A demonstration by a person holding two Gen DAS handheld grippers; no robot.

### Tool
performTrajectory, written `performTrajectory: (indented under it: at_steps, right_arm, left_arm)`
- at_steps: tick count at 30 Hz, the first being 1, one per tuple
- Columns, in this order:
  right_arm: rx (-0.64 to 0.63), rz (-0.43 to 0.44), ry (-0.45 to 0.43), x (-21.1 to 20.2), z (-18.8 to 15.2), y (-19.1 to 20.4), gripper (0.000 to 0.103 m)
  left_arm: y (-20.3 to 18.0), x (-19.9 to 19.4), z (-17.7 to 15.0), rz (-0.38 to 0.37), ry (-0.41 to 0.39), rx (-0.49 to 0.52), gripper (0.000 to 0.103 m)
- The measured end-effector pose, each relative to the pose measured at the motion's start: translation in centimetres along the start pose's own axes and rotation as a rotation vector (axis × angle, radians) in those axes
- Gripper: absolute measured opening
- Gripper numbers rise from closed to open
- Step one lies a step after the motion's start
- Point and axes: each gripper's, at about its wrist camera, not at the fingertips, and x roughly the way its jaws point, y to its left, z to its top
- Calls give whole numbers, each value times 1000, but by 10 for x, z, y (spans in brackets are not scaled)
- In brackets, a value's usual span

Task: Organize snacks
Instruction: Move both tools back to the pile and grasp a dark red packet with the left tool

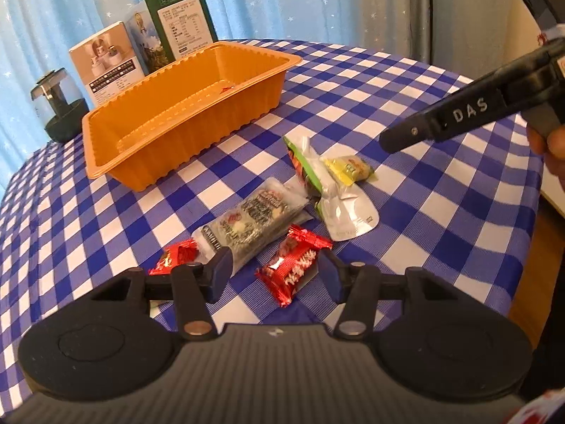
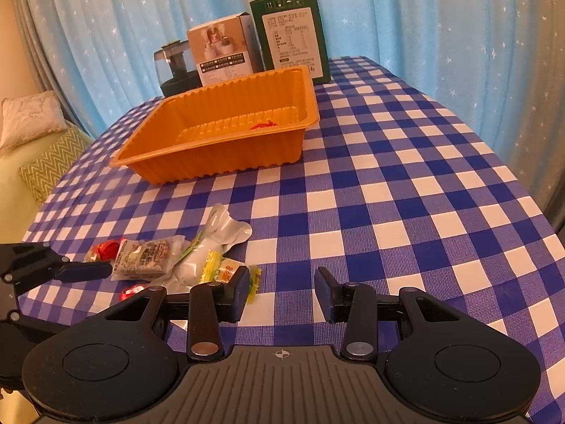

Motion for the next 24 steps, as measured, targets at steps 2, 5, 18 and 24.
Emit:
performTrajectory:
  at_steps: [2,5,18,24]
  right_arm:
    - [-7,-3,4,1,-1,1,41]
    - [-15,-2,12,2,-2,3,41]
    - [-20,1,23,7,-1,4,41]
    - [-34,-2,22,8,-1,5,41]
  left_arm:
    - [-2,1,1,-16,4,18,49]
    - [-6,6,2,-37,20,46,47]
    - [5,7,3,-99,70,-114,24]
    - [8,11,4,-92,65,-214,24]
